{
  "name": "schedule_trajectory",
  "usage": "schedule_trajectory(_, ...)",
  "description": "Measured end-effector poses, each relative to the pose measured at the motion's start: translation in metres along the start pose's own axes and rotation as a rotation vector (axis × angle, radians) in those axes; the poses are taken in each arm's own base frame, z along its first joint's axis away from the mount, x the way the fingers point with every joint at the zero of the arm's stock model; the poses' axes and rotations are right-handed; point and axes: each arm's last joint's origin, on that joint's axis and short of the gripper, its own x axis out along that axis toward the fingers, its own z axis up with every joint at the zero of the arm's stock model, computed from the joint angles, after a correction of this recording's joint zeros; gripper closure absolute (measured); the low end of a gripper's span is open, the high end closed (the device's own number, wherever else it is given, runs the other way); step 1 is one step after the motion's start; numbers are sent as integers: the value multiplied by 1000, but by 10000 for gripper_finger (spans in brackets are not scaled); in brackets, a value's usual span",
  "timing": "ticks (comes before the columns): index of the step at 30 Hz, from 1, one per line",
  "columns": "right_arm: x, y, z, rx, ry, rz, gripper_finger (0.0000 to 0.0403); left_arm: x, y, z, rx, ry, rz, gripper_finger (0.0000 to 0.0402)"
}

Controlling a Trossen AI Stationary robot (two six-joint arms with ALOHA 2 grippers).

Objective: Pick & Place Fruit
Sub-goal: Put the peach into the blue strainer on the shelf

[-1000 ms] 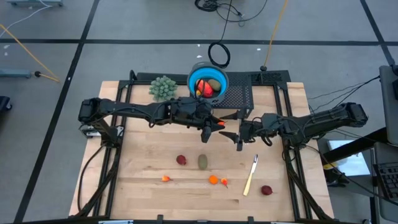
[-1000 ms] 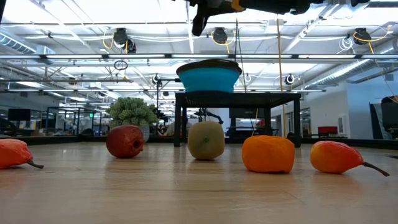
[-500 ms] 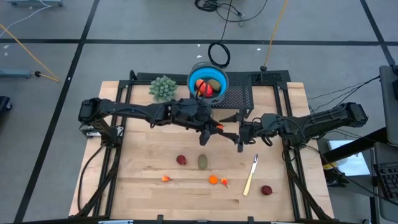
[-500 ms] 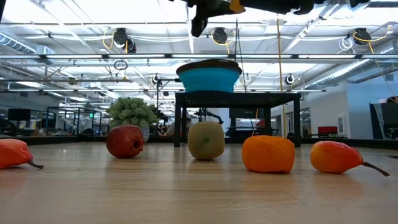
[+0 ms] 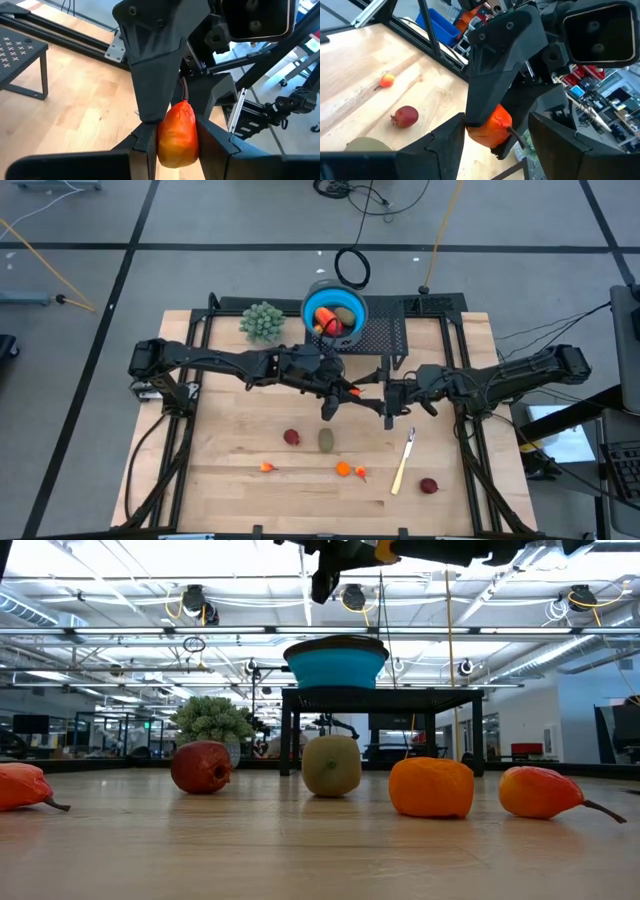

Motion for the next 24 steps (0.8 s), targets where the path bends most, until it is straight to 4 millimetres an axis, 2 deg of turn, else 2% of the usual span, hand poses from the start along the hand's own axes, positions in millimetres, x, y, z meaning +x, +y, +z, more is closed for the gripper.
schedule_trajectory(11, 6, 6, -3, 11, 11, 40, 193, 4, 2, -5, -9, 25, -2, 300)
schedule_trajectory(24, 8, 7, -5, 11, 21, 43, 230, 7, 7, -7, -40, 50, -24, 300)
